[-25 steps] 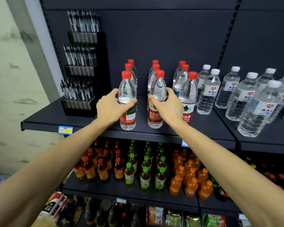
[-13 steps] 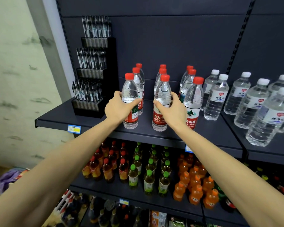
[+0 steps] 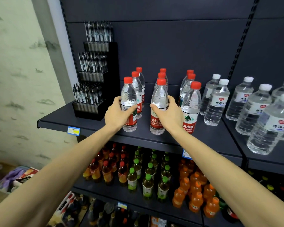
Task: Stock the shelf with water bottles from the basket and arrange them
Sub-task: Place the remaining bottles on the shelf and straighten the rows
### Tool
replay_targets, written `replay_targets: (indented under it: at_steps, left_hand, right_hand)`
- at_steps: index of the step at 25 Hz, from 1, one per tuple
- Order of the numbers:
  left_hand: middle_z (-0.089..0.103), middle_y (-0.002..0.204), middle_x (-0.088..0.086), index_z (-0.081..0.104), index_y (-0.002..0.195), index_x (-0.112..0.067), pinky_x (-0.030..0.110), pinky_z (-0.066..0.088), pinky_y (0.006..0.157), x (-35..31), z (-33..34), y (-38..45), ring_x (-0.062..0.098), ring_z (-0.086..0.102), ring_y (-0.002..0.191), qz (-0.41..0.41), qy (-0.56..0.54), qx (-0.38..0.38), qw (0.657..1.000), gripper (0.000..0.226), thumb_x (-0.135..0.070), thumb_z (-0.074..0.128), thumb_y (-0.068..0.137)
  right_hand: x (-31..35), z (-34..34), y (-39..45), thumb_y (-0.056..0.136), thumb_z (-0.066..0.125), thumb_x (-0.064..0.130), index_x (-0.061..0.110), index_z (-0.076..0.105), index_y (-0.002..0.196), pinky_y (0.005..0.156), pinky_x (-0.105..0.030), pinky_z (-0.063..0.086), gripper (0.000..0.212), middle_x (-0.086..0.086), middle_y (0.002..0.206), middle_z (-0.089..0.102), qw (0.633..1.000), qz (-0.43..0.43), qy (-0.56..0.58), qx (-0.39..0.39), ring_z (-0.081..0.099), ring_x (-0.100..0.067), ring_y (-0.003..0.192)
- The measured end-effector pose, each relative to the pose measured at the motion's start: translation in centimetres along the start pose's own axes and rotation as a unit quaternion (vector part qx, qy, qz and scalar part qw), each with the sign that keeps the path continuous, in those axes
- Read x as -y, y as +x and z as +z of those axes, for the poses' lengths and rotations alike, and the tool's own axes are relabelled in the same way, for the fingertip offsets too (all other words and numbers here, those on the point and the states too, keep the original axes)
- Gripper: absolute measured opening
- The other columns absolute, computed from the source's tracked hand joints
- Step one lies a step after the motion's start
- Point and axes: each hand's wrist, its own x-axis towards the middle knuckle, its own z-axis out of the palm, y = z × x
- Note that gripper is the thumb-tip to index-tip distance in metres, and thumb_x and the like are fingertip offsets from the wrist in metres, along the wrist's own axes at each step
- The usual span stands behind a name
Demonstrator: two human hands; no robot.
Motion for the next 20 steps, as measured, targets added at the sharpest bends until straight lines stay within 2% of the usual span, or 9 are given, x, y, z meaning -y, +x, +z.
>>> replay_targets:
  at_steps: [4,7,9,12,16,18,20]
  left_hand:
    - [0.073,0.108,-0.014,0.057,0.122,-0.029,0.04,0.057,0.088,-0.8,0.1,-0.2,0.012,0.071,0.098,-0.029,0.032,-0.057,0.997,0.076,-0.079,0.074,0.066]
    - [0.07,0.109,-0.016,0.058,0.12,-0.032,0.038,0.056,0.089,-1.1,0.3,-0.9,0.01,0.068,0.1,-0.048,0.053,-0.073,0.995,0.079,-0.086,0.068,0.063]
    - [0.068,0.116,-0.016,0.057,0.124,-0.033,0.032,0.052,0.09,-0.7,0.4,-1.2,0.007,0.065,0.103,-0.037,0.014,-0.041,0.998,0.073,-0.076,0.075,0.068]
    - [0.066,0.124,-0.014,0.048,0.142,-0.029,0.029,0.048,0.098,1.1,0.2,-2.1,0.006,0.062,0.11,-0.031,-0.045,0.024,0.998,0.076,-0.049,0.083,0.078]
    - [0.067,0.134,-0.003,0.051,0.144,-0.019,0.037,0.048,0.11,3.6,1.1,-2.8,0.013,0.063,0.118,-0.059,-0.026,0.055,0.996,0.076,-0.032,0.086,0.078]
    - [0.068,0.132,-0.001,0.055,0.141,-0.016,0.04,0.048,0.111,4.3,0.9,-2.8,0.014,0.065,0.119,-0.063,-0.038,0.068,0.995,0.075,-0.031,0.088,0.076]
    - [0.069,0.13,-0.002,0.055,0.142,-0.017,0.038,0.05,0.109,4.8,0.3,-2.5,0.013,0.067,0.117,-0.054,-0.041,0.092,0.993,0.079,-0.035,0.089,0.072]
  right_hand:
    - [0.2,0.3,0.4,0.081,0.065,0.07,0.025,0.044,0.145,0.095,-0.041,0.052,0.08,0.004,0.127,0.07,1.0,0.0,0.001,0.012,0.066,-0.024,0.116]
    - [0.1,0.5,0.3,0.084,0.067,0.064,0.022,0.039,0.148,0.096,-0.041,0.048,0.082,-0.001,0.134,0.066,1.0,-0.007,-0.013,0.022,0.063,-0.027,0.121]
    - [-0.3,0.6,0.3,0.084,0.069,0.059,0.022,0.034,0.151,0.096,-0.042,0.049,0.085,-0.003,0.139,0.062,0.999,-0.019,-0.026,0.032,0.063,-0.028,0.123]
    - [-0.7,0.6,0.1,0.085,0.072,0.052,0.02,0.03,0.153,0.095,-0.043,0.05,0.086,-0.004,0.143,0.059,0.998,-0.029,-0.021,0.047,0.062,-0.03,0.123]
    - [-0.4,0.3,-0.8,0.086,0.076,0.042,0.014,0.017,0.16,0.097,-0.045,0.05,0.098,-0.01,0.157,0.041,0.998,-0.005,0.009,0.056,0.055,-0.032,0.132]
    - [0.0,0.3,-2.0,0.087,0.077,0.034,0.011,0.013,0.161,0.105,-0.047,0.048,0.1,-0.011,0.162,0.031,0.999,-0.018,0.037,0.025,0.043,-0.031,0.142]
    - [0.7,0.3,-3.3,0.088,0.074,0.027,0.009,0.019,0.16,0.116,-0.043,0.039,0.092,-0.01,0.164,0.028,0.993,-0.083,0.075,-0.05,0.032,-0.027,0.149]
